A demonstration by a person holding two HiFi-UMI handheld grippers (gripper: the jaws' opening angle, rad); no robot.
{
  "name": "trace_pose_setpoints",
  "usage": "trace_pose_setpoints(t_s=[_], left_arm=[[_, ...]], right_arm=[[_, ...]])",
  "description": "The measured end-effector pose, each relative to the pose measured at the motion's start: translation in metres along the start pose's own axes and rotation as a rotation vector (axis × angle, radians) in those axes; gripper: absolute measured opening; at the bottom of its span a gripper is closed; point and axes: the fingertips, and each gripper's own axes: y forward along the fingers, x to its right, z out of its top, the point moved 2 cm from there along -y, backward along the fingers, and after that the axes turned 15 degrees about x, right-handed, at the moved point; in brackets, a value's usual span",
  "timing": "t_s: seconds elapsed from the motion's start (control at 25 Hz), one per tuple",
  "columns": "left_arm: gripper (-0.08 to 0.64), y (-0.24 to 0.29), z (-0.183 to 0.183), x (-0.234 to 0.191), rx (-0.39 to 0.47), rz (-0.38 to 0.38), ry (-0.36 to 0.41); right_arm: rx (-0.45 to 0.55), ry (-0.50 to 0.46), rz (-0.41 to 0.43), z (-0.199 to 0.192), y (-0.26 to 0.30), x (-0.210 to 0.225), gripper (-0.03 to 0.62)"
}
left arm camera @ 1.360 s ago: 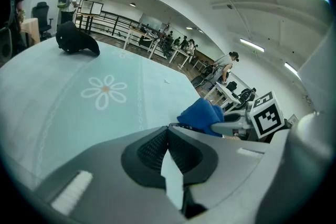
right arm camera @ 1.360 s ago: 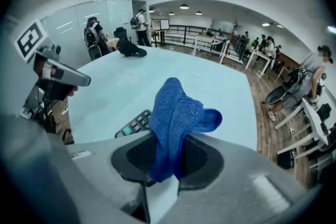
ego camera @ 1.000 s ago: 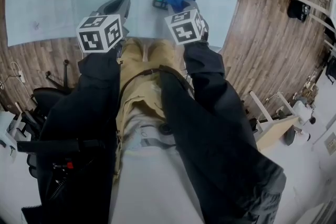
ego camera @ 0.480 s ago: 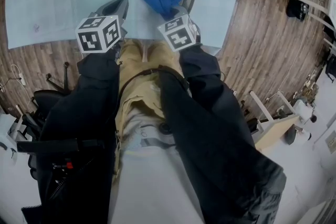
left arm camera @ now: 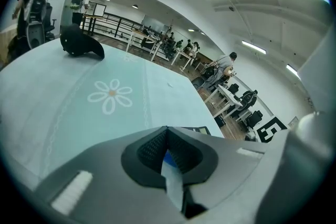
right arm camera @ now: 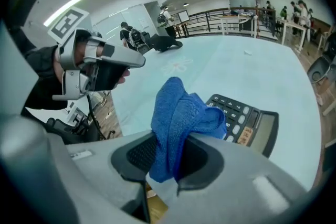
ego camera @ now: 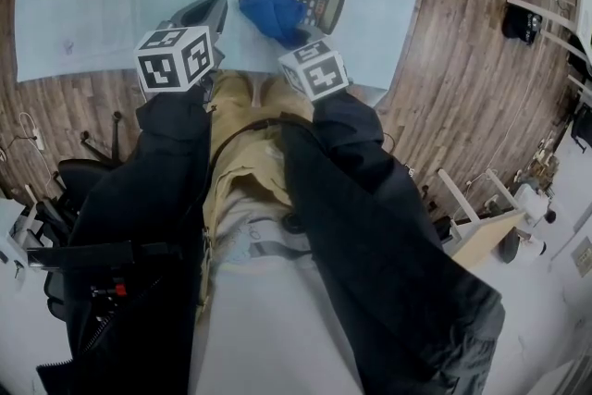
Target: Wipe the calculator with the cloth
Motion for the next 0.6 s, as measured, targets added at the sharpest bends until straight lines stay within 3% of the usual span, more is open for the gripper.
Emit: trace_pose_setpoints(t_s=[0.2,0.36,0.6], left_arm=[[0.0,0.003,0.021,-0.001,0.054,-0.006,0.003],[0.0,0.013,0.054,0.027,0.11,-0.039,-0.001],[0.0,0.01,0.128,0.076,0.243,-0.134,0.093]], right_arm=[[0.121,0.097,-0.014,0.031,-0.018,0.001,0.101],[0.246,0.15,-0.055,0.071,-0.055,0.019,0.101],[0.466,0.21,-0.163,0.144,-0.117,0.037,0.101]])
